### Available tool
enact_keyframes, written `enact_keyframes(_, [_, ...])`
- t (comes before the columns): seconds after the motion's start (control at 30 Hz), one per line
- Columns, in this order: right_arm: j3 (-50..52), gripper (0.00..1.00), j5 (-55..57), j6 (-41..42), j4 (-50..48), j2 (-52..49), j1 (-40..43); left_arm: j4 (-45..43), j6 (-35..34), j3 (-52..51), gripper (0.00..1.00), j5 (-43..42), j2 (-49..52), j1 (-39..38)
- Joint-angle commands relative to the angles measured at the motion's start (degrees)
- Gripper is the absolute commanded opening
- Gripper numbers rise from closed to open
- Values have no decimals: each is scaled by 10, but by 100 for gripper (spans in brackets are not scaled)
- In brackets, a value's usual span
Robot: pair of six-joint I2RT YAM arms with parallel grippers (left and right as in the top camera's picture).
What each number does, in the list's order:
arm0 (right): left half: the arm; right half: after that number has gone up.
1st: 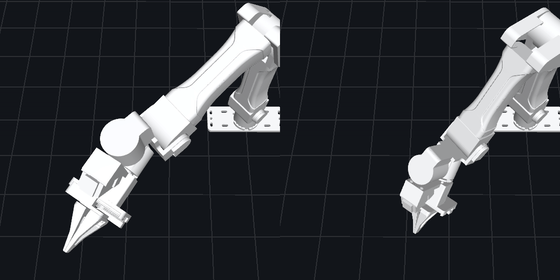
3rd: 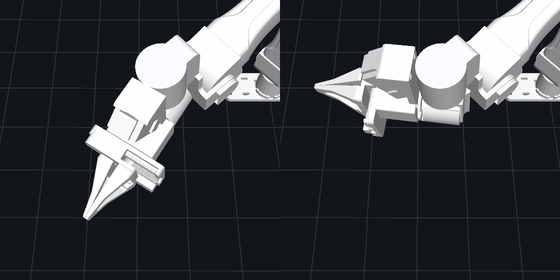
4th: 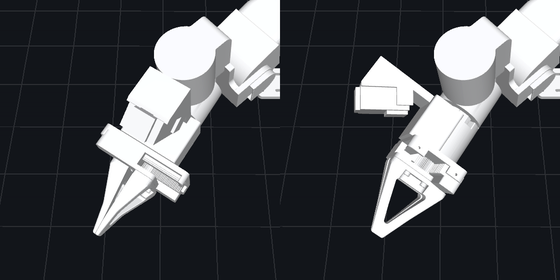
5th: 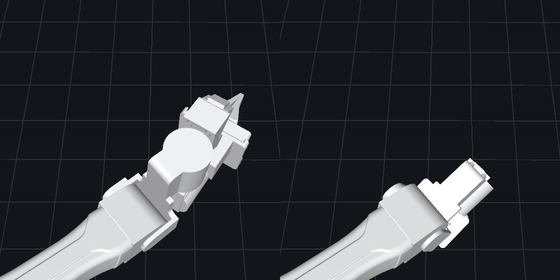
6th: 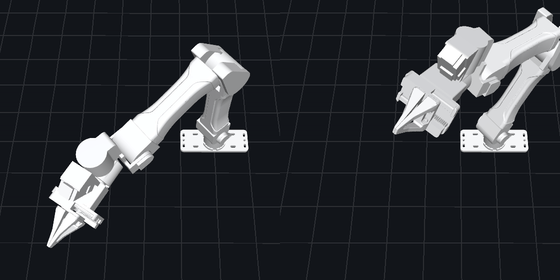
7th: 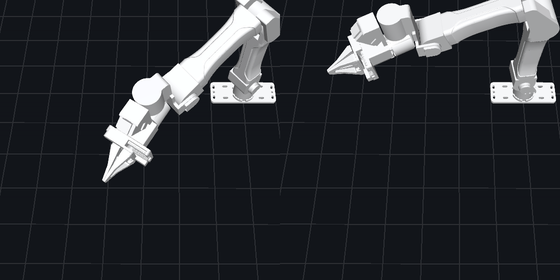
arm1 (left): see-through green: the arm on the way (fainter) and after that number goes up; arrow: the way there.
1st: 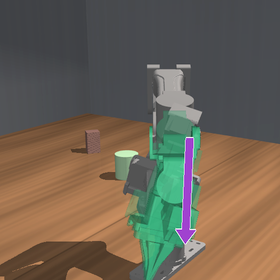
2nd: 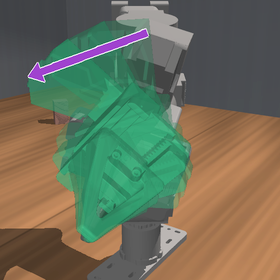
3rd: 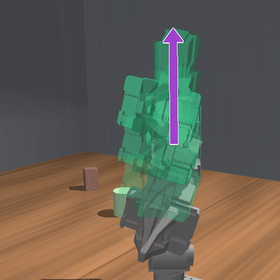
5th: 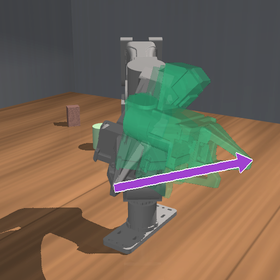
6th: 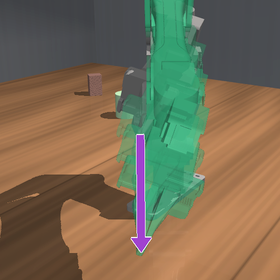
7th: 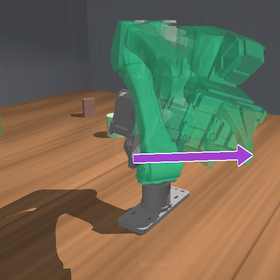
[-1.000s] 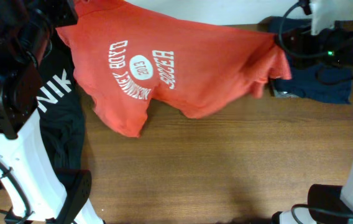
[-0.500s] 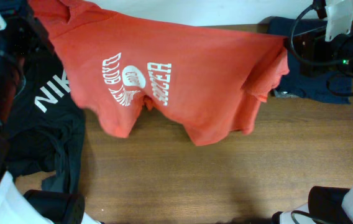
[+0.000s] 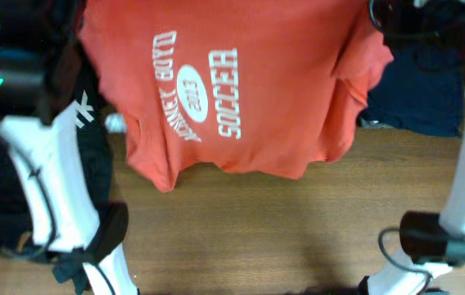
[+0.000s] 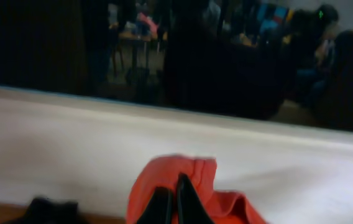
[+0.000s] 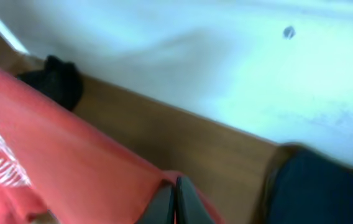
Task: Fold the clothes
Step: 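Stretch the red t-shirt between both grippers and lay it on the table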
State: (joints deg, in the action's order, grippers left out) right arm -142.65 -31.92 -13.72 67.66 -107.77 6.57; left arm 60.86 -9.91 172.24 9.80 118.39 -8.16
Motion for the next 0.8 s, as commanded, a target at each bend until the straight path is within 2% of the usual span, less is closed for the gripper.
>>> enact_keyframes(0.0, [-6, 4, 7, 28, -95, -34, -1, -111, 35, 3, 1, 23, 53, 5])
enact_keyframes(0.2, [-7, 4, 7, 71, -235, -35, -7, -243, 38, 4, 1, 22, 69, 6])
enact_keyframes(0.3, [-9, 4, 7, 74, -251, -31, -7, -250, 43, 4, 1, 22, 58, 6])
enact_keyframes(0.57, [-9, 4, 12, 49, -111, -50, -8, -49, 70, -1, 1, 25, 54, 14])
enact_keyframes(0.77, [-8, 4, 12, 30, 72, -63, -9, 201, 61, -1, 1, 7, 55, 16])
